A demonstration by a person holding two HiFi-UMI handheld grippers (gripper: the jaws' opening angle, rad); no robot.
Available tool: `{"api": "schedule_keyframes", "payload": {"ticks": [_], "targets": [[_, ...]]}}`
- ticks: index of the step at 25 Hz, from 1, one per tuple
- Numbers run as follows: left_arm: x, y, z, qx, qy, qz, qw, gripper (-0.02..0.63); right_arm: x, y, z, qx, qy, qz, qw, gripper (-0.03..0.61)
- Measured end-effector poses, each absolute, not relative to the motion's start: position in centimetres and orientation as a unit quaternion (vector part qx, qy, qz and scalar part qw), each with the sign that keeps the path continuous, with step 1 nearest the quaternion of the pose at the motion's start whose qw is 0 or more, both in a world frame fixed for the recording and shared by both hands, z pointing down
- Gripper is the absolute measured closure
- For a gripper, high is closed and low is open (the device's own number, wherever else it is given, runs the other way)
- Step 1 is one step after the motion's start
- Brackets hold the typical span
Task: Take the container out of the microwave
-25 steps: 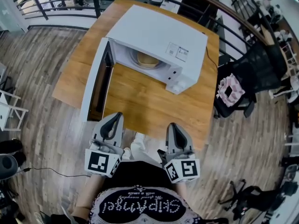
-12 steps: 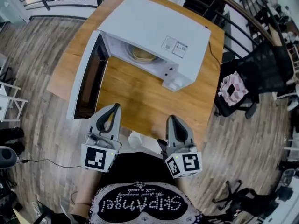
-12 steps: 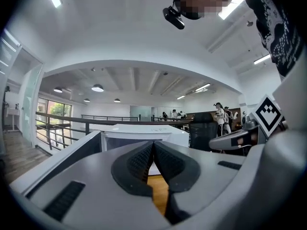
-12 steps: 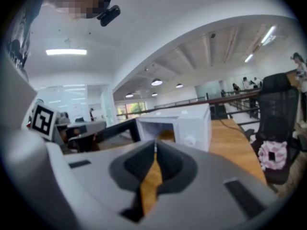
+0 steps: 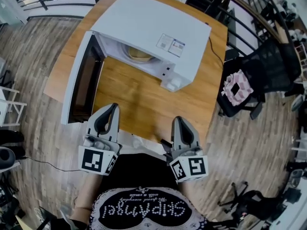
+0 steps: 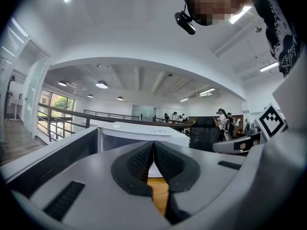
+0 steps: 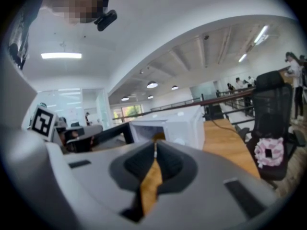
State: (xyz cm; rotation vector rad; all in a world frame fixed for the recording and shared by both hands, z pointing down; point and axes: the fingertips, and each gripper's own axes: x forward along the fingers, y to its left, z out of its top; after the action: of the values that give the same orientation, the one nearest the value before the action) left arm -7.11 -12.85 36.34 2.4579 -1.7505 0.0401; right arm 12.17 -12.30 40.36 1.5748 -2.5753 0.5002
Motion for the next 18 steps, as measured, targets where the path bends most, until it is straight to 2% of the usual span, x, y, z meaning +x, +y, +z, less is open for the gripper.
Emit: {"api": "schedule_keyframes", "payload": {"ticks": [8,18], "targets": [[-5.9,-13.8,35.9,0.835,-0.547,0.026,0.05,0.584,13.0,-12.7,39.9,0.542,-0.824,0.162,0.027,0.543],[-8.8,-15.8,35.6,0.843,-0.535,0.016,0.06,0.584,12.0,-13.7,38.9,0.578,-0.801,0.153,0.032,0.543]]}}
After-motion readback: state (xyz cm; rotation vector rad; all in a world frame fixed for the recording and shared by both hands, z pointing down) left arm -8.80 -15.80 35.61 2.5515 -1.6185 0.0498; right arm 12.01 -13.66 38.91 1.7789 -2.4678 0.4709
